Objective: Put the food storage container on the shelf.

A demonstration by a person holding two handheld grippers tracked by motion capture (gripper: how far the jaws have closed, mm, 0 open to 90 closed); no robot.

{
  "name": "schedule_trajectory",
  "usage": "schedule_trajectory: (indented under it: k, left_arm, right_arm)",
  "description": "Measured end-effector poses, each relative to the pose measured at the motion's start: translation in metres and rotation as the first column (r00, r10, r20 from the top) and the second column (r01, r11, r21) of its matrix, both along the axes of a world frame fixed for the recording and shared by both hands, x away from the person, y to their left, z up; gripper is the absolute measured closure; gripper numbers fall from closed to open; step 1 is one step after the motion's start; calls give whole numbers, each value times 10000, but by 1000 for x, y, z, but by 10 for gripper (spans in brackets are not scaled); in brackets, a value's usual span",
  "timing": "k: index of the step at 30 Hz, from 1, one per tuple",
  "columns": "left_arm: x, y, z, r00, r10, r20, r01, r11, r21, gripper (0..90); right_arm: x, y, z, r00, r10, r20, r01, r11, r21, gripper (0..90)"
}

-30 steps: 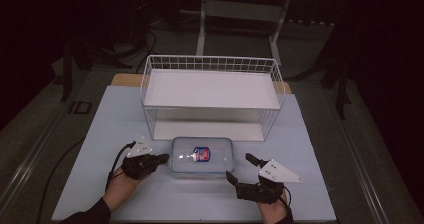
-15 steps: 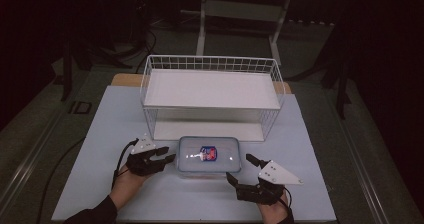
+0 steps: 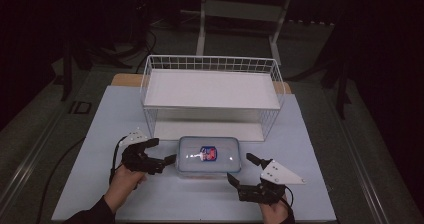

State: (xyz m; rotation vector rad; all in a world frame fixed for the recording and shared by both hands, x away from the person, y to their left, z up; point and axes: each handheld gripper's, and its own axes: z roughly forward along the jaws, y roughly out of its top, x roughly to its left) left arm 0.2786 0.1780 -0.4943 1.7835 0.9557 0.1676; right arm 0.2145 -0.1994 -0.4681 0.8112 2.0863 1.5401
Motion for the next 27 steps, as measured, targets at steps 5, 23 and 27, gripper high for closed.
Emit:
schedule_trajectory:
  k: [5,23,27]
  left_arm:
    - [-5,-2,6,9998,-56,-169,53,9998,-167,14]
    - [44,-13,-8,9515,101,-3074,-328,9971,-688,49]
    - [48,-13,-20,9091,-114,-4164,-322,9947,-975,71]
  right_arm:
    - [-5,-5,5,9955,-577,750,568,9983,140,116]
    - [-5,-24,26,9838,-937,1527,889,9953,380,189]
    - [-6,-15,23,9866,-820,1414,842,9964,-95,160]
